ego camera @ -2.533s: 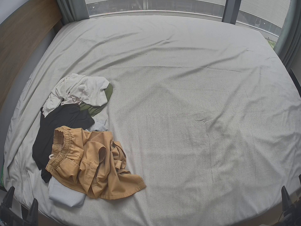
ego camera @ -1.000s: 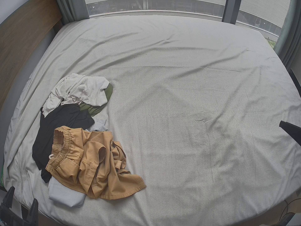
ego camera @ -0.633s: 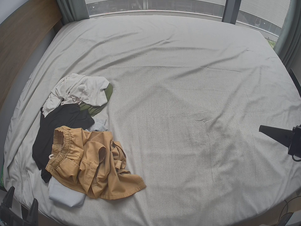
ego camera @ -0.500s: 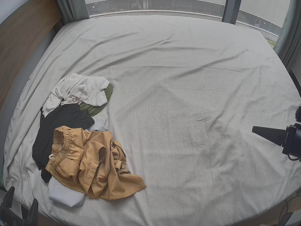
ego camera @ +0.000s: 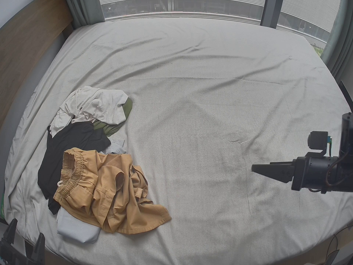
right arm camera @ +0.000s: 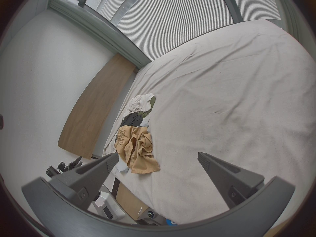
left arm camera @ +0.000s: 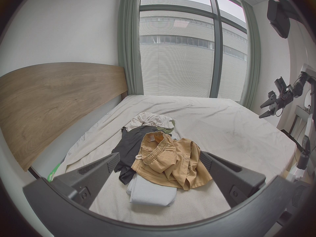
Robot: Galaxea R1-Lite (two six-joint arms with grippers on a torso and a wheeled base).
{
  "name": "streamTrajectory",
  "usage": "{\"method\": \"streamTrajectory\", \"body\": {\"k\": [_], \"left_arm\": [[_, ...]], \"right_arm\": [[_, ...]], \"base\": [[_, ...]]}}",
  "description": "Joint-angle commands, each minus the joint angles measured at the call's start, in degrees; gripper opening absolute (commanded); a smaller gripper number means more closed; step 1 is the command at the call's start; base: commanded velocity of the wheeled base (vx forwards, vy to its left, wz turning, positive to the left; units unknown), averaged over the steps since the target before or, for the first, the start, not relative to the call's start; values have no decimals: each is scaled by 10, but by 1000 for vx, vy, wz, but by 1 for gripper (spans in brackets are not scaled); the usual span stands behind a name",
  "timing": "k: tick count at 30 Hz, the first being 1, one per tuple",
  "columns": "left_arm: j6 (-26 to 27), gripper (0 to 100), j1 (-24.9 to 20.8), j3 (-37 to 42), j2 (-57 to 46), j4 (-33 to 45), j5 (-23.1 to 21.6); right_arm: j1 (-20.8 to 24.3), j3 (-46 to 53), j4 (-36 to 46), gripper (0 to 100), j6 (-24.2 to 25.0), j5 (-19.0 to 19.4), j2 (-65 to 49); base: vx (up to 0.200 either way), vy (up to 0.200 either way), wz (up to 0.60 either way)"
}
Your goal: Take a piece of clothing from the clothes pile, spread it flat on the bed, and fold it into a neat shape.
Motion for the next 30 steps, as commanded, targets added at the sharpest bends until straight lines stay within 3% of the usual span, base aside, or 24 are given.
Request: {"method": "streamTrajectory", "body": {"k": [1, 12, 18, 22, 30], "left_arm": [[0, 100, 0, 10, -9, 0, 0], [0, 100, 0, 10, -9, 0, 0], [0, 100, 0, 10, -9, 0, 0], [0, 100, 0, 10, -9, 0, 0], [0, 100, 0, 10, -9, 0, 0]], "right_arm": [[29, -13, -19, 100, -1, -2, 81], [81, -34, -21, 100, -1, -2, 156], [111, -39, -65, 100, -3, -2, 221], [122, -46, -105, 100, -7, -2, 264], [133, -90, -105, 100, -10, -2, 320]], "base": [[0, 0, 0], [0, 0, 0], [0, 0, 0], [0, 0, 0], [0, 0, 0]]}}
